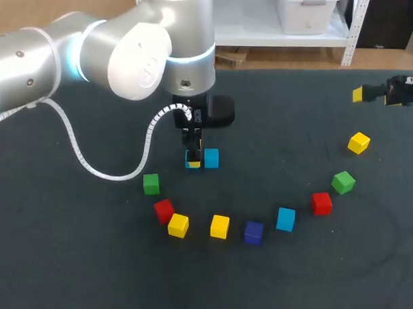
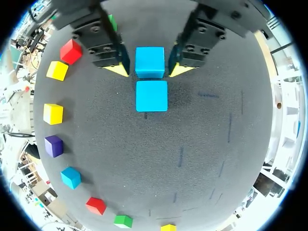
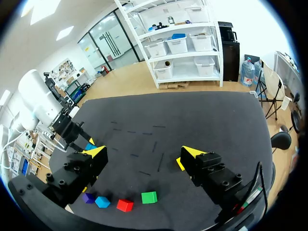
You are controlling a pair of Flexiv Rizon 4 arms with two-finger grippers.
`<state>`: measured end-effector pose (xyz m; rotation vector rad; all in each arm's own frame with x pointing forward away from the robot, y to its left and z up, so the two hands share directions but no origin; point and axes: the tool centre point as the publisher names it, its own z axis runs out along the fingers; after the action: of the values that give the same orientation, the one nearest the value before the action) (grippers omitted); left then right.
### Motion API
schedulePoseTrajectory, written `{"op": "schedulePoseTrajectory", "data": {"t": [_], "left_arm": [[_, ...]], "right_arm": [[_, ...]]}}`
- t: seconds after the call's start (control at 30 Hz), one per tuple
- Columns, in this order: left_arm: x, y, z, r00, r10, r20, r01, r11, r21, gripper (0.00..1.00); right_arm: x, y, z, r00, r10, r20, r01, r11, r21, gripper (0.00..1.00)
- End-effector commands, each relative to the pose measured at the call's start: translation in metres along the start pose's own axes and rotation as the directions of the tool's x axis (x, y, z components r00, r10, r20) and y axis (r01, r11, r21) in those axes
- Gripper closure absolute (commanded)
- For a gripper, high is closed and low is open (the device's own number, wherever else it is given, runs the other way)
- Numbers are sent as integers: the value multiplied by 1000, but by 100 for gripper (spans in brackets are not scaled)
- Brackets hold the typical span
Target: Place the blue cubes, place green cubes on the blue cubes, place the yellow cubes on the green cubes, then place the red cubes on the yellow cubes, and place purple cube on the red cubes.
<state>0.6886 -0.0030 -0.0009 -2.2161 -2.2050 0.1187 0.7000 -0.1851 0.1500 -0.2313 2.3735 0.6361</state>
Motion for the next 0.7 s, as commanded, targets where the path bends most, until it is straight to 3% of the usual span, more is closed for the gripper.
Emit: {"op": "schedulePoseTrajectory", "data": {"t": [0.03,0.7], "left_arm": [[0,-1,-1,1000,-6,-5,6,1000,-1,0],[3,-12,-34,999,11,30,-9,997,-80,0]], "right_arm": [[0,0,0,1000,0,0,0,1000,0,0],[0,0,0,1000,0,0,0,1000,0,0]]}}
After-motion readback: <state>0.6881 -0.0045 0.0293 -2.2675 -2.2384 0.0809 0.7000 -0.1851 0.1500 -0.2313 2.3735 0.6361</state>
